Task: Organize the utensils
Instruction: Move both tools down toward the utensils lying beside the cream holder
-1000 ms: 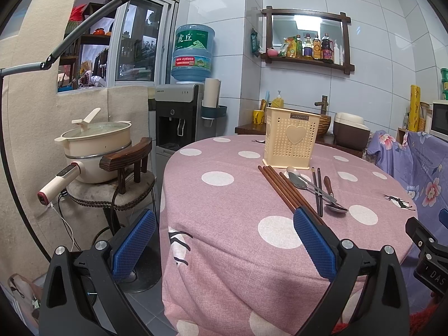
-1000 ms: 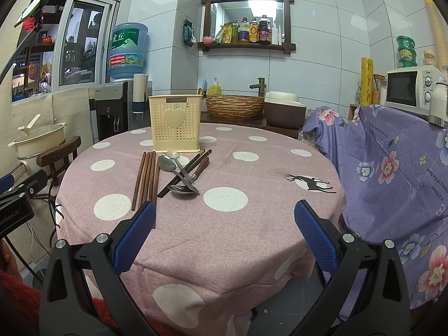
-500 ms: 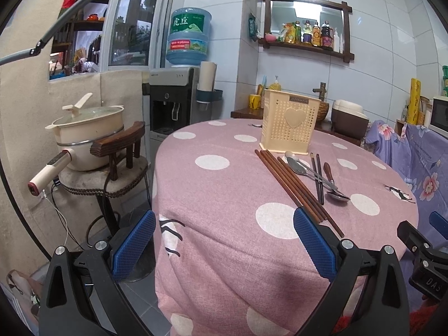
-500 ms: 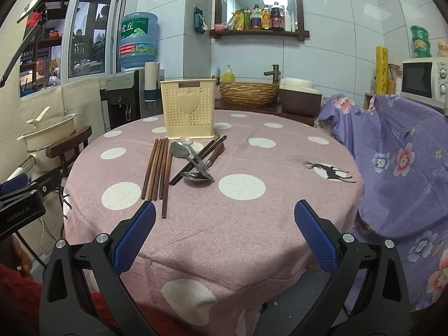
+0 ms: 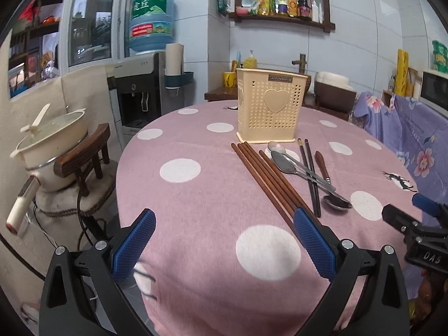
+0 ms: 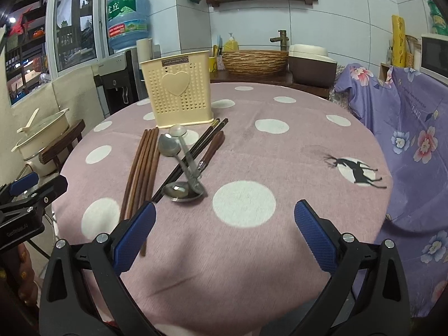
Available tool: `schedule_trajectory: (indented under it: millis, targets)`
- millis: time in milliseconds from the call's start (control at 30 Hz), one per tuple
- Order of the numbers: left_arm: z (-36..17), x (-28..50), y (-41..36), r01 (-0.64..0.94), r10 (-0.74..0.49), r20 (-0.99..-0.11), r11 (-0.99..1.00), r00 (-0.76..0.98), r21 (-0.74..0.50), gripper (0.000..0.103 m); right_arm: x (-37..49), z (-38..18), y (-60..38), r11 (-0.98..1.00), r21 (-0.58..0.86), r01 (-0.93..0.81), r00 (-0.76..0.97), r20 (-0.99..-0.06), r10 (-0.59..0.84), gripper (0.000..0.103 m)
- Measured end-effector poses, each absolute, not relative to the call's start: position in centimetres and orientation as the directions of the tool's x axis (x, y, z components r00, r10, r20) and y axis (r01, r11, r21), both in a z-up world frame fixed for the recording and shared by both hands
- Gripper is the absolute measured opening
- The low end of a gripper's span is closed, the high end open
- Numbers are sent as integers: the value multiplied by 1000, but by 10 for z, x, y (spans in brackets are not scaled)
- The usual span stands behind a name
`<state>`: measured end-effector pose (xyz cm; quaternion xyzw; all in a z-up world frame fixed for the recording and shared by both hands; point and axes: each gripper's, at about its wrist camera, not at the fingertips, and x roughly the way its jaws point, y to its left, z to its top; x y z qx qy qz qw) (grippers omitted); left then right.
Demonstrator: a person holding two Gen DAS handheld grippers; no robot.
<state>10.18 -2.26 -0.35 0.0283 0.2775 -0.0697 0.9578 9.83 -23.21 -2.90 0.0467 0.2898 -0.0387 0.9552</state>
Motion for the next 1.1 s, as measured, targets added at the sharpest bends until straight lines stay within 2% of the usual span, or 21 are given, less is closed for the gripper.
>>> schedule_trajectory:
  millis: [200,300,367,467,667,867,1000,1100]
  targets:
    - [-3,138,-27,182,-109,-597,981,795,64,98,133,-24,-246,995,0,102,787,-612,-81,98]
    - [-1,152,-31,210,-126,-620,976,774,63,93,147,-24,-254,996,5,94,764,-641,-69,98]
    - [-3,165,-35,225,-129,-648,972,751,67,85,157,-25,-256,997,18,80,745,-666,-48,98]
    - [-7,182,-37,255,-177,-697,967,695,9,75,171,-25,-255,999,30,42,730,-684,-10,94]
    - [-15,216,-41,246,-192,-760,968,621,-43,65,202,-23,-247,1000,12,14,701,-714,-2,79]
    - [-15,238,-43,207,-165,-772,977,614,-44,64,247,-29,-245,992,112,63,618,-784,49,61]
    - [-18,247,-47,192,-138,-776,981,615,-22,64,273,-40,-242,984,132,117,571,-820,42,42]
    - [-19,253,-49,188,-128,-779,982,613,-13,64,285,-46,-242,979,140,147,550,-834,37,38]
